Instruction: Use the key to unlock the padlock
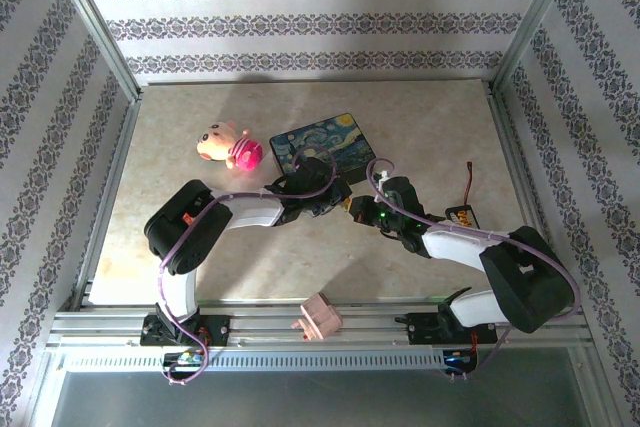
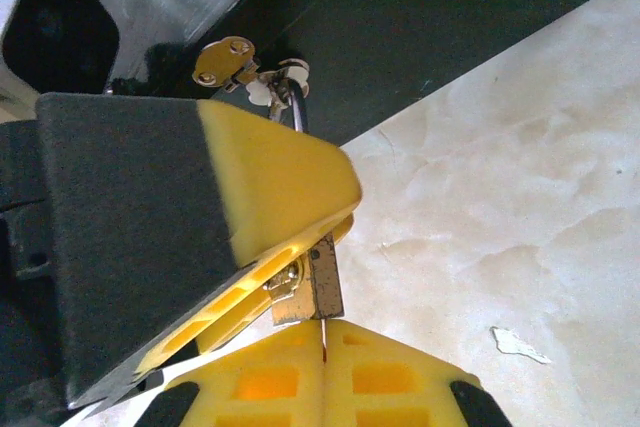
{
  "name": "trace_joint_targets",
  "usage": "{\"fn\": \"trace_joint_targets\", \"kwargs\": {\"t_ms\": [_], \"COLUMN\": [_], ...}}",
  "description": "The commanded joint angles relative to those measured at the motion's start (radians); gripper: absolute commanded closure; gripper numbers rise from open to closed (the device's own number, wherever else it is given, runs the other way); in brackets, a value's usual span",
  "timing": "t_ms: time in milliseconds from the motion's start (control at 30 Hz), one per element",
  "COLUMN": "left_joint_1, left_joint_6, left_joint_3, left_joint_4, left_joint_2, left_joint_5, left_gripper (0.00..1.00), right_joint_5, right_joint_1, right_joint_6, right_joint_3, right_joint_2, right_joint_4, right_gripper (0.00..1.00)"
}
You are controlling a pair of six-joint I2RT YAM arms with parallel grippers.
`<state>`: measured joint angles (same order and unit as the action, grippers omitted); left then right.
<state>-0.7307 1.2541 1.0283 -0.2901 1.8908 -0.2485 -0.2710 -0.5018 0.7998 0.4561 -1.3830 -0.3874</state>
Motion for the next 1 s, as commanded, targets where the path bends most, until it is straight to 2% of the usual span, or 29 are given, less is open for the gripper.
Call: {"fn": "trace_joint_targets", "kwargs": {"t_ms": [0,267,633,833,867,967], "left_joint_1": [-0.008,-0.008,-0.008,-0.007,-0.007,-0.006], "left_joint_6": [0.053,0.048,0.06,0.055,0.055,0.057], "left_joint_3": [-0.027,-0.048,-0.032,-0.02,-0.021,-0.024], "left_joint_4": [-0.036,-0.057,-0.048,-0.029,-0.026,-0.018], "left_joint_2": [-0.062,-0.083,-0.037,-0.029,-0.029,-0.035], "left_joint_5": [-0.087,-0.081,-0.09,-0.08,-0.079,-0.074], "left_gripper": [0.69,0.78,0.8,0.92,0.94,1.0], "right_joint_5": [0.069,0.063,0.046,0.045,0.048,0.074], "right_joint_1": [0.002,0.003,-0.006,-0.013,-0.015,-0.018], "right_joint_6": [0.018,0.028,0.019,0.007,0.003,-0.023], "right_joint_3": [-0.002,0.003,0.011,0.009,0.008,0.005], "right_joint_2": [-0.015,-0.028,0.002,0.027,0.033,0.068], "right_joint_4": [0.019,0.013,0.005,0.014,0.02,0.059], "right_gripper": [1.0,1.0,1.0,1.0,0.99,0.89]}}
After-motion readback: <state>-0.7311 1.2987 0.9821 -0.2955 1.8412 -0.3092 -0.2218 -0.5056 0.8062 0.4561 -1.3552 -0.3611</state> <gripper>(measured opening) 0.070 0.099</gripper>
